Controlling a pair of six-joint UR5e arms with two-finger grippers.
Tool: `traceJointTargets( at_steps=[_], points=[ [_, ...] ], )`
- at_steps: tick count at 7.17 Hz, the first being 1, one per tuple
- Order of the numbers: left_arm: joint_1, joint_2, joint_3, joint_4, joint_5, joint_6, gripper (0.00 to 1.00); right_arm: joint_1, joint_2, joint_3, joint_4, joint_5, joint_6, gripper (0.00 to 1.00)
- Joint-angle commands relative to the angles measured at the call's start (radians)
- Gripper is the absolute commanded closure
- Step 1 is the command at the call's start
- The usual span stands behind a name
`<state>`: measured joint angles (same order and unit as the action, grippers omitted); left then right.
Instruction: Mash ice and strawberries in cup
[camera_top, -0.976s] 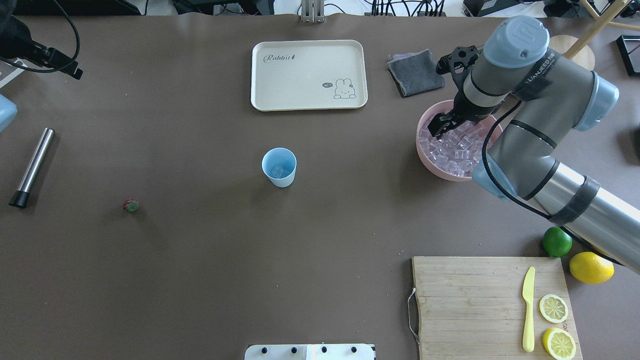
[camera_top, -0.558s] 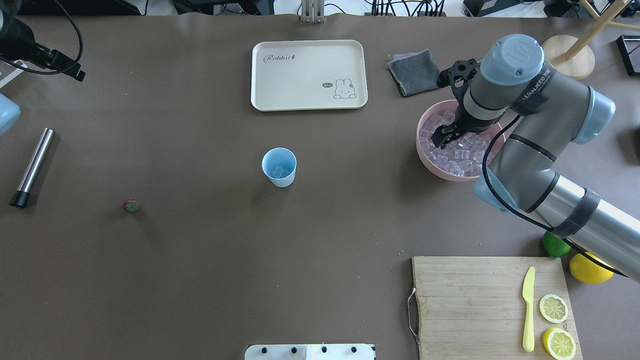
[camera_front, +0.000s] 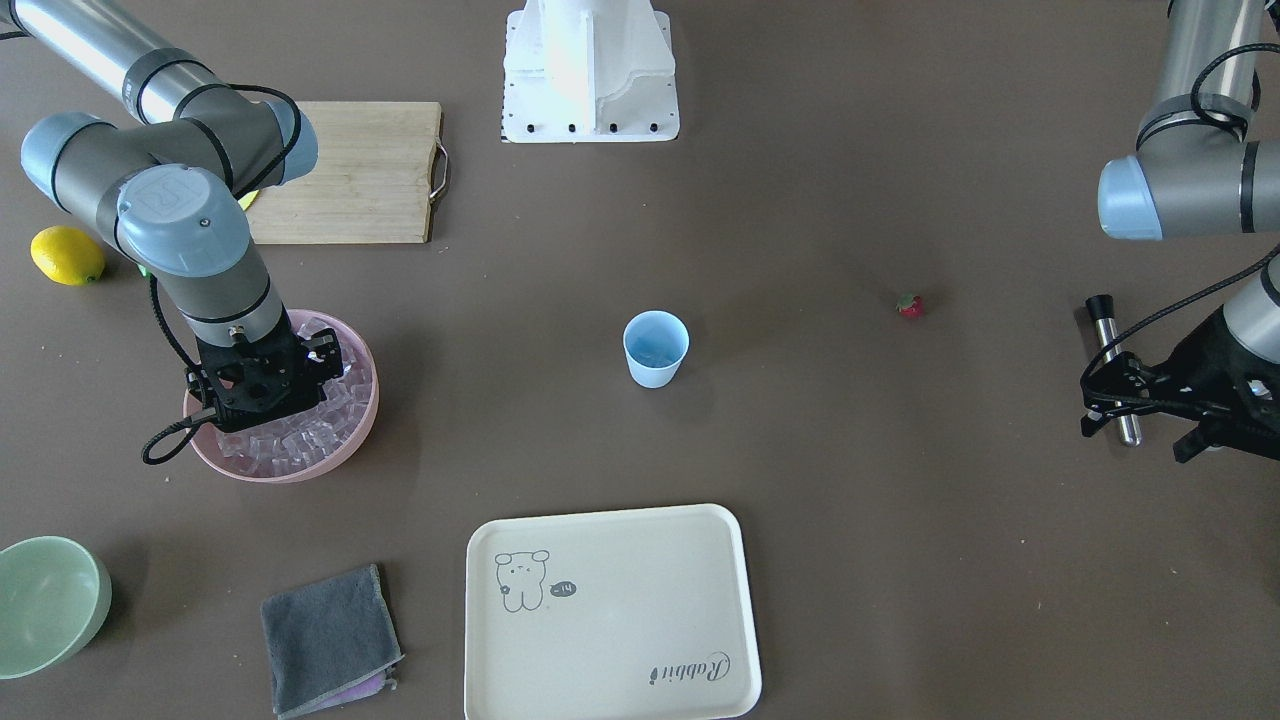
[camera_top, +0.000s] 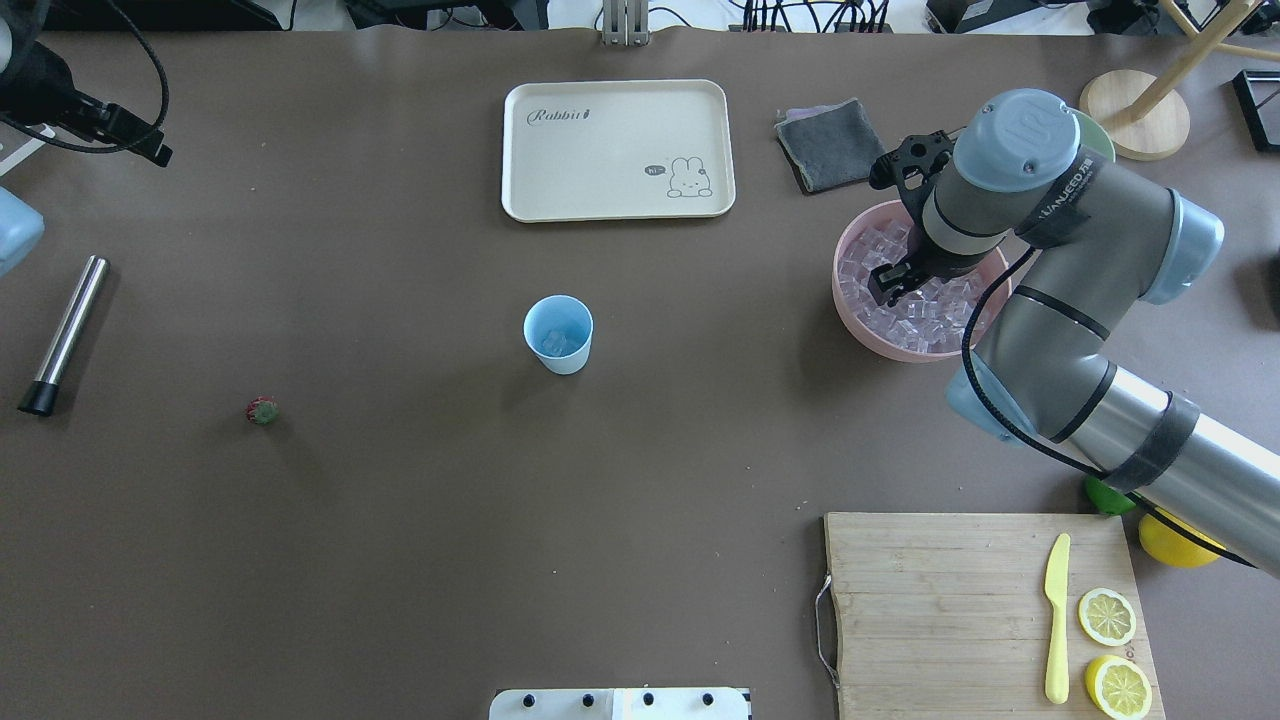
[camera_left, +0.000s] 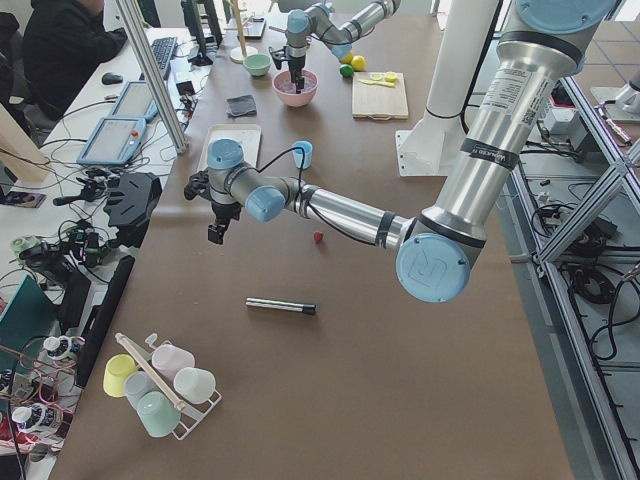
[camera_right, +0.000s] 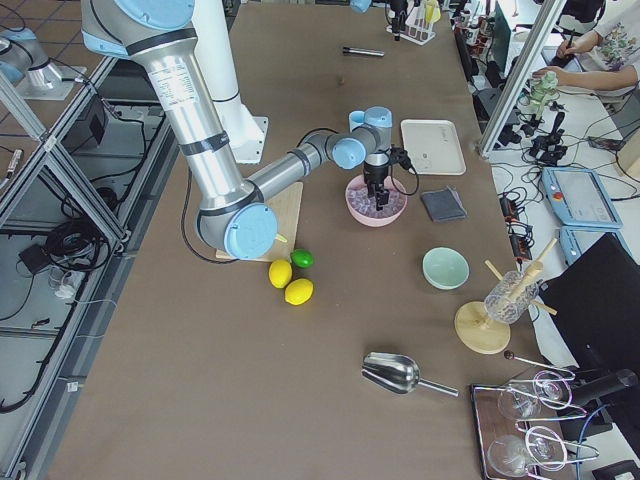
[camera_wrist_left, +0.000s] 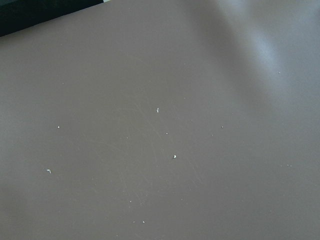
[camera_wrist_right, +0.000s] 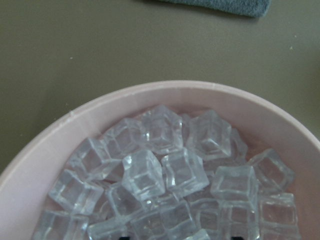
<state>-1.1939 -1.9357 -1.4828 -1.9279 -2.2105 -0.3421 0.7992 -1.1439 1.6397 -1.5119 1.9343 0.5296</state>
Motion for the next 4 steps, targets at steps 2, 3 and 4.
traceJointTargets(
  at_steps=[2, 3, 4],
  points=[
    [0.002, 0.000, 0.006, -0.010, 0.002, 0.000, 0.02, 0.000, 0.003, 0.018, -0.002, 0.002, 0.000, 0.65],
    [0.002, 0.001, 0.006, -0.010, 0.003, 0.000, 0.02, -0.002, 0.004, 0.017, -0.004, 0.002, 0.000, 0.66],
    [0.002, 0.001, 0.007, -0.010, 0.005, 0.000, 0.02, 0.000, 0.001, 0.017, -0.004, 0.000, 0.000, 0.65]
  ],
)
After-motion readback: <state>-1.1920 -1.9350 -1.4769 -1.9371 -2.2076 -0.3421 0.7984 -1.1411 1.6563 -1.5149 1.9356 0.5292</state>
